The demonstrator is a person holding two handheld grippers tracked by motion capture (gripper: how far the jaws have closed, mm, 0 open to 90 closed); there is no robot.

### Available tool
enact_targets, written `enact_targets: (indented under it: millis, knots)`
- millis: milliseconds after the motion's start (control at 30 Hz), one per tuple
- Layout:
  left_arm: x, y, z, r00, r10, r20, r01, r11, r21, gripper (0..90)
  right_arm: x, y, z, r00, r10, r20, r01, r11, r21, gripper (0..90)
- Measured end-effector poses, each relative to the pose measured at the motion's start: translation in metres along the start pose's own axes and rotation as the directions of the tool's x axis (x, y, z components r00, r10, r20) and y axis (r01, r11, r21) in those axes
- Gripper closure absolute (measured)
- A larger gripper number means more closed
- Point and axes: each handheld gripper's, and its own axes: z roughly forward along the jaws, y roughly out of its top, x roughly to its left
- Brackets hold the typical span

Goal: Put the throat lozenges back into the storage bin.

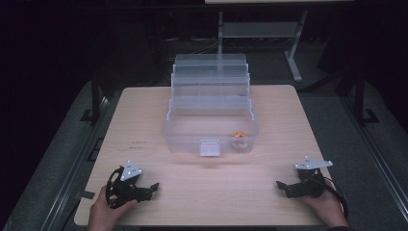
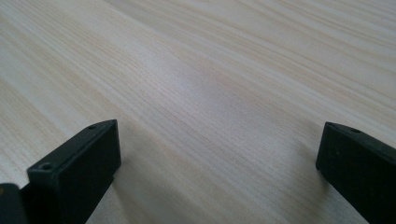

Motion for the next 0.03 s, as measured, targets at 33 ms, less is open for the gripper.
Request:
enact_targets:
  millis: [33]
  knots:
    - [0.0000,0.0000,0.0000,1.0000,0.000,0.000,0.000,1.0000,0.000,10.8,0.0000,0.0000,0.0000,1.0000,0.000,0.000,0.000,1.000,0.000,0.0]
